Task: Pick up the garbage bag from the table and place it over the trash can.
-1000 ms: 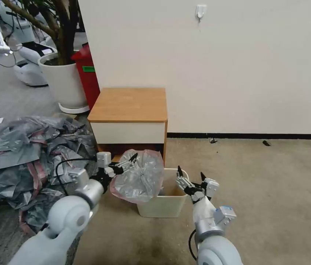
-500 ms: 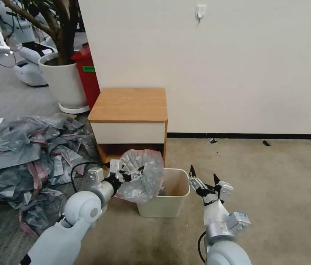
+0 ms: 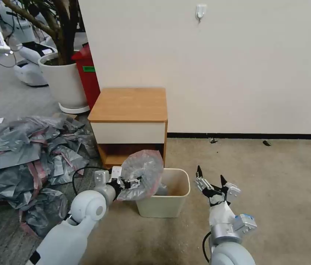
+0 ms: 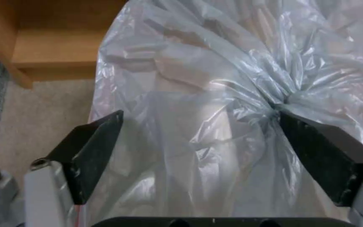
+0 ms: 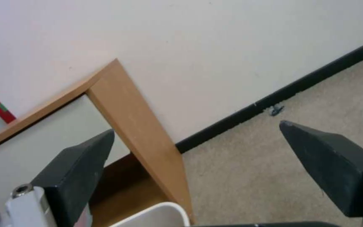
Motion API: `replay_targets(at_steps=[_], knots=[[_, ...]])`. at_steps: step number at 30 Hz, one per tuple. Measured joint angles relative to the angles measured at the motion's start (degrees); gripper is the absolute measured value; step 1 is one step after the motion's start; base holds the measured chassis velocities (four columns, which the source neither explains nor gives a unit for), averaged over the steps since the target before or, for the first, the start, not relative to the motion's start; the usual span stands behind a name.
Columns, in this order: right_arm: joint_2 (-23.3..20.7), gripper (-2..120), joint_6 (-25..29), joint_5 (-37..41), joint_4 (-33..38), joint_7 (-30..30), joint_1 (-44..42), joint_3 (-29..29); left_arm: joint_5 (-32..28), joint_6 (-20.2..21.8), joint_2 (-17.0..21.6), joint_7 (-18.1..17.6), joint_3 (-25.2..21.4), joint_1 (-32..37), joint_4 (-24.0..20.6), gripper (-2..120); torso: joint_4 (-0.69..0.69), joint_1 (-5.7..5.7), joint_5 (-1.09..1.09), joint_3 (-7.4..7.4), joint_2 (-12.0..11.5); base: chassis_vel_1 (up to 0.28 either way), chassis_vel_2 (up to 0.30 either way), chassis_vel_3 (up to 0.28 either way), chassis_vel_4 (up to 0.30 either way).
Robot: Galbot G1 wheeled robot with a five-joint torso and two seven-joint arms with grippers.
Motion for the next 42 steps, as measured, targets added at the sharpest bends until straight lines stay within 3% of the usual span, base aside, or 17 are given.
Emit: replay_targets(at_steps=[12, 24, 33, 36, 38, 42], knots=[[0.6, 100, 1.5, -0.2, -1.6, -0.6, -0.3, 0.5, 1.5, 1.7, 1.3, -0.7, -0.3, 0.7, -0.3, 89, 0.01, 0.0, 0.01, 0.0, 0.0, 0.0, 0.0, 0.0, 0.0], [0.5, 100, 2.3, -0.7, -0.8, -0.6, -0.8, 1.2, 0.5, 2.8, -1.2, -0.7, 4.8, -3.9, 3.6, 82, -0.01, 0.0, 0.0, 0.0, 0.0, 0.0, 0.0, 0.0, 0.0], [0.6, 100, 3.4, -0.6, -0.8, -0.6, -1.6, 2.3, 0.6, 2.5, -1.0, -0.2, 4.8, -3.7, 5.5, 52, 0.02, 0.0, 0.05, -0.02, 0.0, 0.0, 0.0, 0.0, 0.0], [0.6, 100, 3.5, -0.6, -0.8, -0.6, -1.5, 2.4, 1.3, 2.4, -1.2, -0.3, 4.7, -3.3, 5.7, 37, 0.02, -0.01, 0.05, -0.02, 0.0, 0.0, 0.0, 0.0, 0.0], [0.6, 100, 3.5, -0.6, -0.9, -0.6, -1.4, 2.4, 1.5, 2.4, -1.2, -0.3, 4.7, -3.1, 5.7, 34, 0.02, -0.01, 0.04, -0.02, 0.0, 0.0, 0.0, 0.0, 0.0], [0.7, 100, 3.5, -0.6, -1.1, -0.6, -1.2, 2.0, 2.7, 2.4, -1.5, -0.5, 3.5, -1.4, 5.4, 15, 0.02, -0.01, 0.03, -0.02, 0.0, 0.0, 0.0, 0.0, 0.0]])
